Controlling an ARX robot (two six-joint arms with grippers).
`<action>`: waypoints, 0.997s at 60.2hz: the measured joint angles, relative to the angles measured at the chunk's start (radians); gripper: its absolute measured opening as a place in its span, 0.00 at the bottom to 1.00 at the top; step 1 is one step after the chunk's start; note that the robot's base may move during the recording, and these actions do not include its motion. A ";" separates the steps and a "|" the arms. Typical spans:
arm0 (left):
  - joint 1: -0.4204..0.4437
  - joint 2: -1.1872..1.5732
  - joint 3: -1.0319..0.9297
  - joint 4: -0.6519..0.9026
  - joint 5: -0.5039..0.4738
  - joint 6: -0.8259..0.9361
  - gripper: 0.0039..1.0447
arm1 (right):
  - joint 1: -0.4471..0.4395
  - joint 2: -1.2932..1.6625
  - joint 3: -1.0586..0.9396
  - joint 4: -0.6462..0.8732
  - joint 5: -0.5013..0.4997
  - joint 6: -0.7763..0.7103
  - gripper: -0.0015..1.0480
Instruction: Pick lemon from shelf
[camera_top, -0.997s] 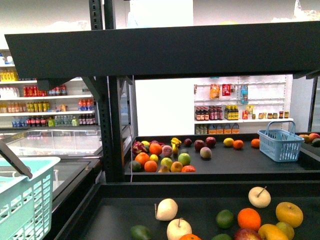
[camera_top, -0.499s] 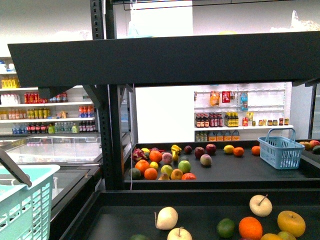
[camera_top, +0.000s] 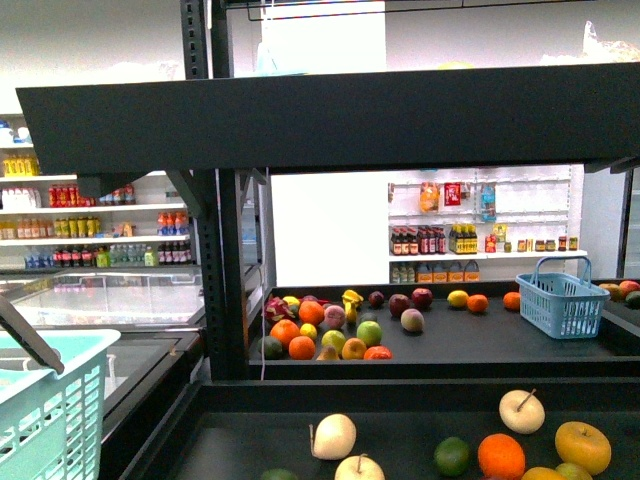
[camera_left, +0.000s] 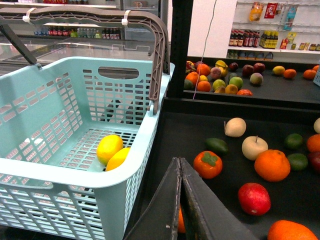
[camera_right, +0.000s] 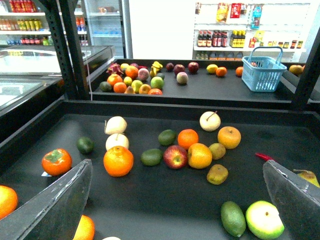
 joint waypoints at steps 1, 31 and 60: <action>0.000 0.000 0.000 0.000 0.000 0.000 0.17 | 0.000 0.000 0.000 0.000 0.000 0.000 0.98; 0.000 0.000 0.000 0.000 0.000 0.002 0.92 | 0.000 0.000 0.000 0.000 0.000 0.000 0.98; 0.000 0.000 0.000 0.000 0.000 0.002 0.93 | 0.000 0.000 0.000 0.000 0.000 0.000 0.98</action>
